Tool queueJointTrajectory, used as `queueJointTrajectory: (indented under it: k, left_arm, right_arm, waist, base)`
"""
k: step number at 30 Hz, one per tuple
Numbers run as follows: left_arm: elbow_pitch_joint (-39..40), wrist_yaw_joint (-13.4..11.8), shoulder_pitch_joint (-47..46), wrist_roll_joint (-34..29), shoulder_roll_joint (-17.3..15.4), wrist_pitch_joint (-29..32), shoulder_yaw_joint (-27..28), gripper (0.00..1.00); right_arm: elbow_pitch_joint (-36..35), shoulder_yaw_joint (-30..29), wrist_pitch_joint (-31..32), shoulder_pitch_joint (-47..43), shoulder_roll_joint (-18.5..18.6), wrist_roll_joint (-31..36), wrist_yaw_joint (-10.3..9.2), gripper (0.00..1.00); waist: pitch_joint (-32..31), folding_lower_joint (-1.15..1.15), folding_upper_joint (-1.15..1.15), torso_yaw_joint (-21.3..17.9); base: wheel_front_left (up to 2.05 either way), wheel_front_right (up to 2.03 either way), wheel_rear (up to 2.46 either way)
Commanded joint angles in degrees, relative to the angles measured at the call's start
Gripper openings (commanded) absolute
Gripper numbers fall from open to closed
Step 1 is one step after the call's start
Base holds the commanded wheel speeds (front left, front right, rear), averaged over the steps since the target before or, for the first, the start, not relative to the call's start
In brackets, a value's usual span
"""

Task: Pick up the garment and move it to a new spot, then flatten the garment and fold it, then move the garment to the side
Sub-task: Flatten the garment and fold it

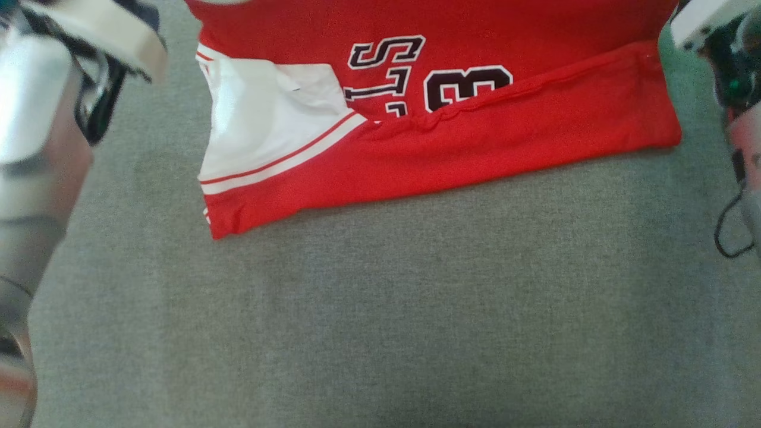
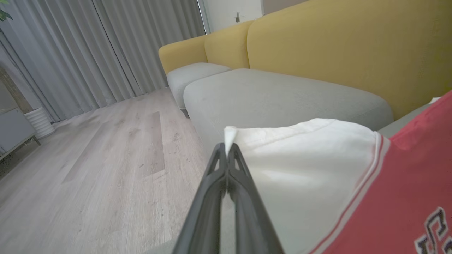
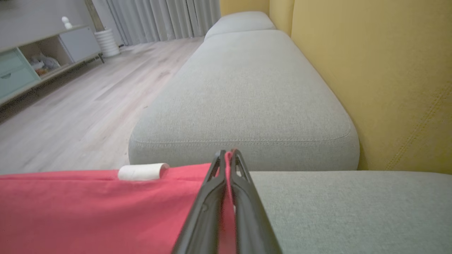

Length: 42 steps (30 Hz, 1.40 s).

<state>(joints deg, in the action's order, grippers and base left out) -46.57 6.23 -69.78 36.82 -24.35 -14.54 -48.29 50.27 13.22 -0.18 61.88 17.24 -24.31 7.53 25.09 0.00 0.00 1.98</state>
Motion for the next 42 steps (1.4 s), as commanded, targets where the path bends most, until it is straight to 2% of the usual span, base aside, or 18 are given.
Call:
queueJointTrajectory:
  k: [1,10,12,19,24,34,35,36,37,42]
  left_arm:
    - [0.8,0.4,-0.5,0.0,-2.6,-0.4,1.3,0.0]
    - [3.9,1.1,6.8,-1.3,-5.0,2.5,-5.3,0.0]
    - [5.7,1.1,9.1,-0.7,-5.7,4.8,-7.1,0.0]
    - [17.2,1.2,16.5,5.0,-11.0,19.0,-15.5,0.0]
    - [22.5,1.2,18.1,6.9,-12.9,23.4,-17.4,0.0]
    - [25.4,0.2,19.1,7.8,-13.0,25.8,-18.3,0.0]
    - [25.6,-0.1,19.1,7.6,-12.9,25.2,-18.1,0.08]
    - [25.7,-0.5,18.9,7.2,-12.8,24.6,-17.9,0.8]
    - [25.7,-1.0,19.0,7.1,-12.7,24.0,-17.7,1.0]
    - [25.7,-3.8,18.6,7.3,-12.0,19.5,-15.1,1.0]
  right_arm:
    - [-1.4,1.6,0.4,-1.2,0.7,-0.8,-0.04,0.0]
    - [0.2,7.5,2.8,-7.4,6.0,-2.3,-0.04,0.0]
    - [0.0,9.4,4.1,-9.3,7.2,-3.4,-0.04,0.0]
    - [-4.6,18.2,11.3,-15.3,13.2,-9.6,-0.04,0.0]
    - [-8.3,23.8,16.0,-17.4,16.8,-12.3,-0.04,0.0]
    - [-11.4,29.3,20.0,-18.1,20.2,-15.5,-0.04,0.0]
    - [-11.1,29.2,20.2,-18.1,20.1,-15.9,-0.04,0.0]
    - [-11.1,29.3,20.0,-18.0,20.1,-16.0,-0.04,0.52]
    - [-10.7,29.0,20.1,-18.0,19.9,-16.4,-0.04,1.0]
    - [-10.9,26.5,18.1,-17.7,19.3,-19.0,-0.04,1.0]
  waist:
    - [-0.8,0.0,0.0,0.6]
    - [-4.6,0.0,0.0,2.4]
    - [-5.5,0.0,0.0,2.8]
    - [-8.4,0.0,0.0,3.5]
    - [-9.3,0.0,0.0,3.4]
    - [-9.4,0.0,0.0,2.7]
    - [-9.4,0.0,0.0,2.6]
    - [-9.4,0.0,0.0,2.6]
    - [-9.5,0.0,0.0,2.5]
    - [-10.4,0.0,0.0,2.3]
  base:
    - [0.0,0.0,0.0]
    - [0.0,0.0,0.0]
    - [0.0,0.0,0.0]
    - [0.0,0.0,0.0]
    - [0.0,0.0,0.0]
    - [0.0,0.0,0.0]
    - [0.0,0.0,0.0]
    - [0.0,0.0,0.0]
    - [0.0,0.0,0.0]
    - [0.0,0.0,0.0]
